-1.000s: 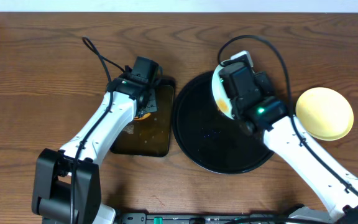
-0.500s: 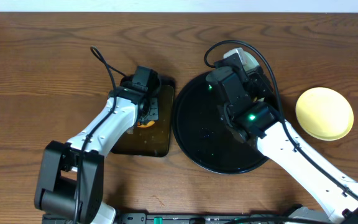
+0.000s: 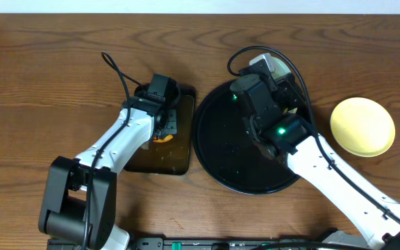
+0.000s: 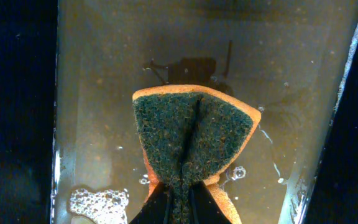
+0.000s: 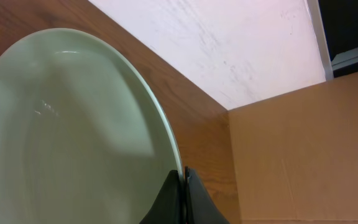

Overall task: Clean dirty plates on tray and stack at the side
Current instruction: 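Carry the pale green plate right and lower it onto the plate stack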

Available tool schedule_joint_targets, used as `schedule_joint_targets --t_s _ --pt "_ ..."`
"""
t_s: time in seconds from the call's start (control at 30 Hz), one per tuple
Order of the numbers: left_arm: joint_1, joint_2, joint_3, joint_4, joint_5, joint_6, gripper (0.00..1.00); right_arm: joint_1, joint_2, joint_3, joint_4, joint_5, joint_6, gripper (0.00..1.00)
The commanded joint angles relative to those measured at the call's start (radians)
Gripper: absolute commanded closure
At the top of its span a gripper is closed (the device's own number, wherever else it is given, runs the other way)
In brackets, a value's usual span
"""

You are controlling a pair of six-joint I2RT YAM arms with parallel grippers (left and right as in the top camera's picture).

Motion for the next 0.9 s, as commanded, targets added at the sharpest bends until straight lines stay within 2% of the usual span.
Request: schedule_joint_targets --t_s 0.0,0.2,0.43,0.57,0.6,0.77,0.87 --pt "0.002 0.012 -0.008 0.001 0.003 0.017 0.92 0.010 -0.022 0.001 -0.001 0.021 0.051 0.99" --pt "0.002 0.012 -0.008 0.001 0.003 0.017 0.92 -0.032 -0.022 0.001 -0.092 -0.111 0.250 0.99" --pt "0.001 0.012 -0.008 0.034 0.047 0.055 0.92 -0.171 -0.022 0.001 -0.205 -0.265 0.520 0.99" --pt "0.001 0.018 -0.008 0.065 0.046 0.062 0.83 -0.257 -0.022 0.001 -0.235 -0.323 0.584 0.99" --pt "0.001 0.019 -0.008 0.066 0.046 0.062 0.76 -0.282 -0.022 0.001 -0.241 -0.340 0.594 0.99" --pt "0.001 0.019 -0.008 0.064 0.047 0.061 0.60 -0.406 -0.022 0.001 -0.257 -0.404 0.610 0.99" --pt "0.001 0.019 -0.008 0.060 0.047 0.061 0.57 -0.484 -0.022 0.001 -0.261 -0.431 0.611 0.99"
